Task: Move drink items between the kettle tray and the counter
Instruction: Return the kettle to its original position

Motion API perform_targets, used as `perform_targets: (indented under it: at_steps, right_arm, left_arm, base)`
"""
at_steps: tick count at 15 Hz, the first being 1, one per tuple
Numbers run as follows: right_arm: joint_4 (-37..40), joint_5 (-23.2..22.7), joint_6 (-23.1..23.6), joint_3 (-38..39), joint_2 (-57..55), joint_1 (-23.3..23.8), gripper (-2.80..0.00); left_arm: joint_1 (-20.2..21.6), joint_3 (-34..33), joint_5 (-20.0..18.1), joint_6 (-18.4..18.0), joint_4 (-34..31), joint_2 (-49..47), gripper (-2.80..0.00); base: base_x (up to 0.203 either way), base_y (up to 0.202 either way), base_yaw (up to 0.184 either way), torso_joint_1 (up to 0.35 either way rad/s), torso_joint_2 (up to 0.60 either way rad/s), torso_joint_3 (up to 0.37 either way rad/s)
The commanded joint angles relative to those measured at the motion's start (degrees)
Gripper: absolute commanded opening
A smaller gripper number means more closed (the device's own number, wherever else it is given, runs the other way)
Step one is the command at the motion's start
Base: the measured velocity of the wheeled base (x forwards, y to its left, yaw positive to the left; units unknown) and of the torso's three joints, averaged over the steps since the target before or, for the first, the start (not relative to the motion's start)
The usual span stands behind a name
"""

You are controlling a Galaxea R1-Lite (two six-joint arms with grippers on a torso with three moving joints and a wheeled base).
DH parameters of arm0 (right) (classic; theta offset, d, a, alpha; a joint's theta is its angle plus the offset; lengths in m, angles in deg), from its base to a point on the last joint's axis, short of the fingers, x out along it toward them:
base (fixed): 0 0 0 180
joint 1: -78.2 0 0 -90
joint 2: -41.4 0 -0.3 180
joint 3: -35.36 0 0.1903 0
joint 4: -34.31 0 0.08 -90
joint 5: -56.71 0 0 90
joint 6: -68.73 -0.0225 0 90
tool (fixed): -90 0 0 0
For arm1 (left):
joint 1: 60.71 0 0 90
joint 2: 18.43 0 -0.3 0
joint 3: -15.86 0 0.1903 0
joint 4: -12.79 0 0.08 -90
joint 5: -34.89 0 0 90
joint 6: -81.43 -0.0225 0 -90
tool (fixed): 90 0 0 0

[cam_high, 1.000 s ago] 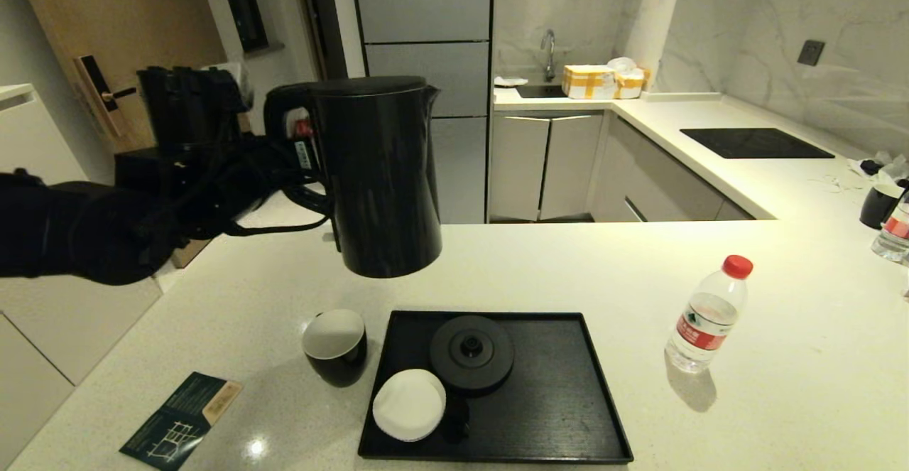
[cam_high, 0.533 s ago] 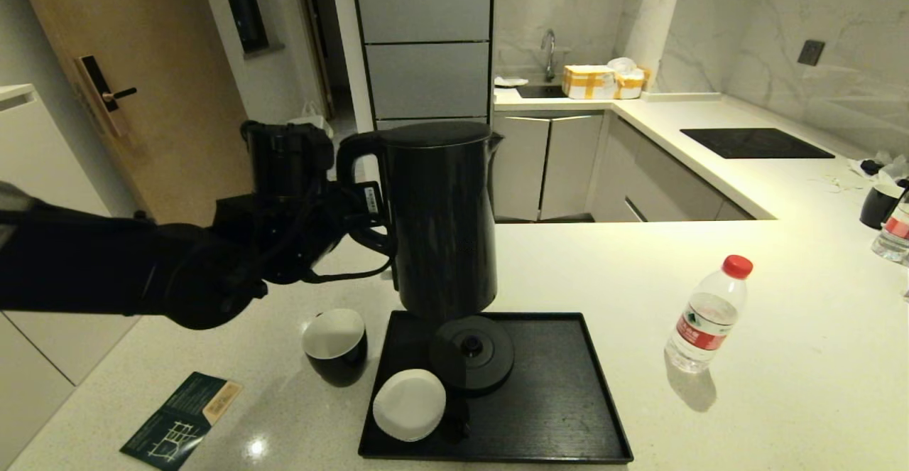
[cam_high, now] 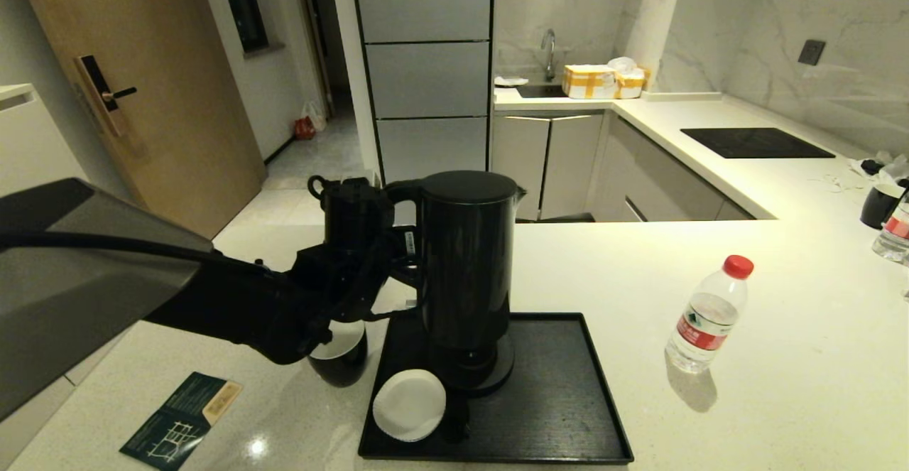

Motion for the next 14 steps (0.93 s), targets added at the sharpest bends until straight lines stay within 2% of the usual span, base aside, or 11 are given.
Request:
perform_targets:
  at_steps: [1,8,14]
  right_arm:
    - [0.0,0.0,0.0,0.0,-0.1,0.0,-2.8]
    - [0.0,0.0,0.0,0.0,-0.1,0.0,-2.8]
    - [0.0,0.0,0.0,0.0,-0.1,0.0,-2.8]
  left_arm:
    - [-0.1,-0.5,0.1,0.1,1.9,-3.4,-2.8]
    - [-0.2,-1.5,0.1,-0.5,4.9,-6.2,-2.8]
    - [-3.0,-4.4,0.2,-0.3,6.1,-5.7,-2.8]
  base:
    - [0.0,0.0,0.0,0.0,0.0,0.0]
    - [0.0,0.0,0.0,0.0,0.0,0.0]
    - [0.0,0.0,0.0,0.0,0.0,0.0]
